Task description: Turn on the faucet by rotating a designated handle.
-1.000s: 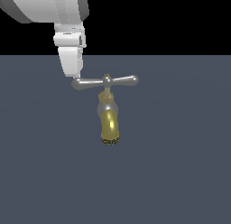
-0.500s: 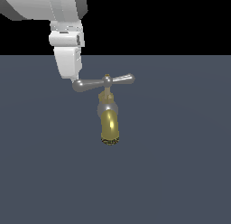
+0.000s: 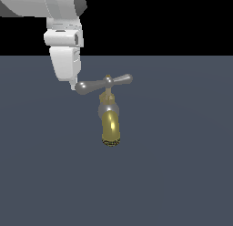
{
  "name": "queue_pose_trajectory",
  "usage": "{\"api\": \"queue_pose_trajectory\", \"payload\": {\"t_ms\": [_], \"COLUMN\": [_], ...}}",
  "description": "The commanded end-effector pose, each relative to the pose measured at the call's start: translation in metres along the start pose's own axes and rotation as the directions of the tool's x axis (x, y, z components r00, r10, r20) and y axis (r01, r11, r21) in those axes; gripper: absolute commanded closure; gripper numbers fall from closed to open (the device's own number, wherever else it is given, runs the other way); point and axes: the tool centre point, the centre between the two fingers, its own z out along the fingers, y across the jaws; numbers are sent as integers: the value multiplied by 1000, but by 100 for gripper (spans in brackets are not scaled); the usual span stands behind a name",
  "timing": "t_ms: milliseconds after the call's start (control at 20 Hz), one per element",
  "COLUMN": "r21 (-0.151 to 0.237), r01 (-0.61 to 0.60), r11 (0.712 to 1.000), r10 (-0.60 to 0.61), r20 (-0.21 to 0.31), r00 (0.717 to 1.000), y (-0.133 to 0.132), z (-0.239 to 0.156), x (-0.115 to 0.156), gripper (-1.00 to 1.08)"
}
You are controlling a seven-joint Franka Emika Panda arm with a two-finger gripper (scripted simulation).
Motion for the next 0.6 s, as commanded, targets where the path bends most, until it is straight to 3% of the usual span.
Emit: {"api": "queue_pose_trajectory", "payload": {"t_ms": [0,550], "r21": [0,-3], "r01": [2,1], "r11": [1000,1000], "r10": [-2,-1], "r20": [-2,-1], "r00": [1000,1000], "y": [3,34], "z": [0,0], "x": [1,24], "gripper": [108,108]}}
